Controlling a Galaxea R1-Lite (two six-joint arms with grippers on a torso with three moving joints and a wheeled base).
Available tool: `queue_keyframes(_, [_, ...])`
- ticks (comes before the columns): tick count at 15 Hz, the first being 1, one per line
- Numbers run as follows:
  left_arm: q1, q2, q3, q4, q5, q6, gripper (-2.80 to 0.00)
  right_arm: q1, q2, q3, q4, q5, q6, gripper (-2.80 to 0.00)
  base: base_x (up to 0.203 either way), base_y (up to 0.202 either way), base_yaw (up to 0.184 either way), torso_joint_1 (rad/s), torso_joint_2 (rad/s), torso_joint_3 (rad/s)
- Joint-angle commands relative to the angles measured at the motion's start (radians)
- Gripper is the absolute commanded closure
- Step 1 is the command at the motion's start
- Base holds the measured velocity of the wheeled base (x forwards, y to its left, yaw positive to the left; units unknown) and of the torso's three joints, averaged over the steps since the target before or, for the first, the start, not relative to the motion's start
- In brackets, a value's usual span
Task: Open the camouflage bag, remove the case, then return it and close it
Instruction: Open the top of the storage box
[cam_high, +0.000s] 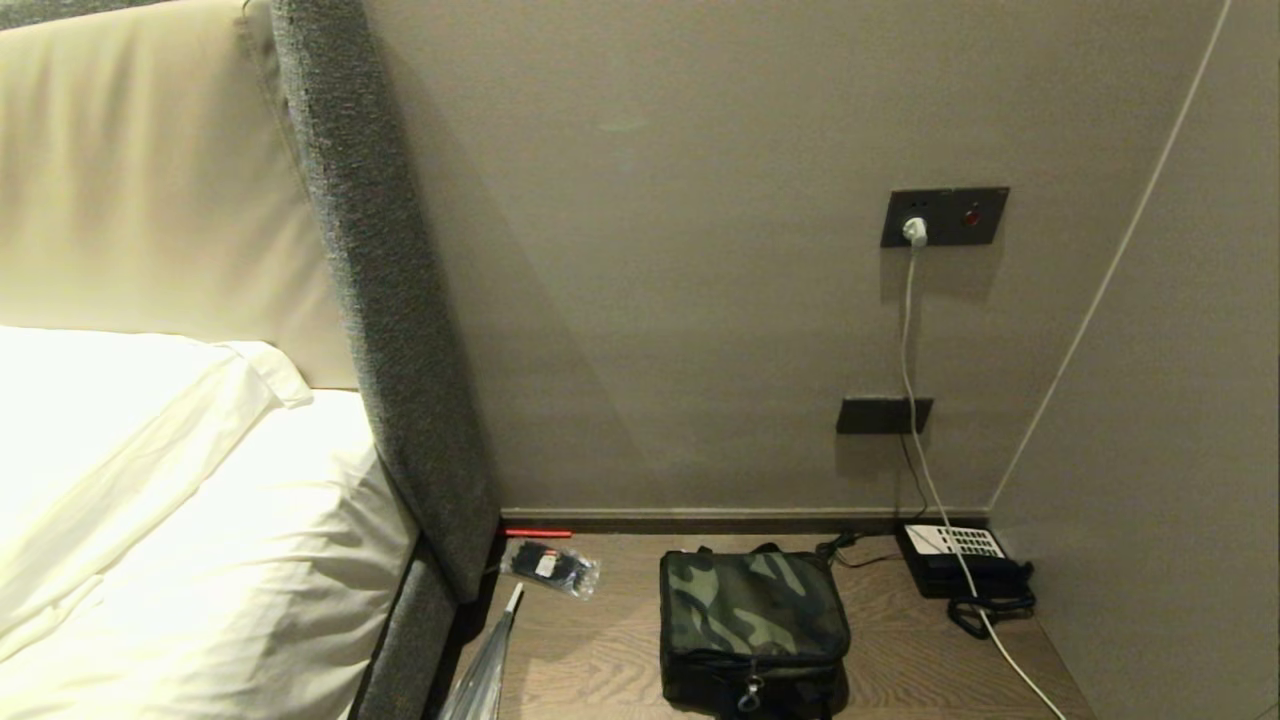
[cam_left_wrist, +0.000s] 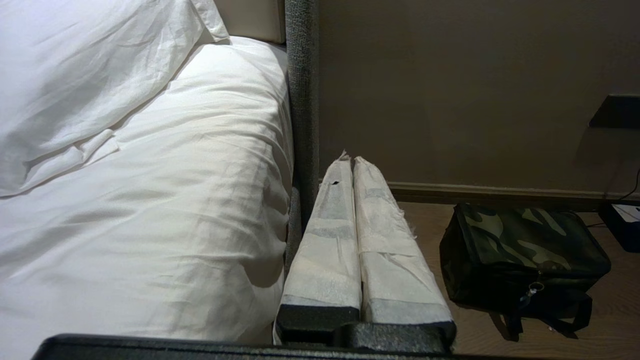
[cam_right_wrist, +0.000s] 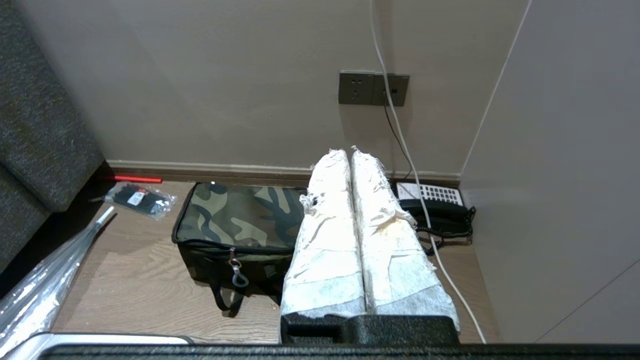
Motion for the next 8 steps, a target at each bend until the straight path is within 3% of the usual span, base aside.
queue_keyframes(1, [0.0, 0.0, 0.0, 0.0, 0.0, 0.0, 0.0, 0.0, 0.001, 0.0, 0.0, 0.001, -0.004, 0.0, 0.0, 0.0, 0.0, 0.0, 0.0, 0.0])
queue_keyframes(8, [0.0, 0.0, 0.0, 0.0, 0.0, 0.0, 0.0, 0.0, 0.001, 0.0, 0.003, -0.001, 0.0, 0.0, 0.0, 0.0, 0.0, 0.0, 0.0, 0.0])
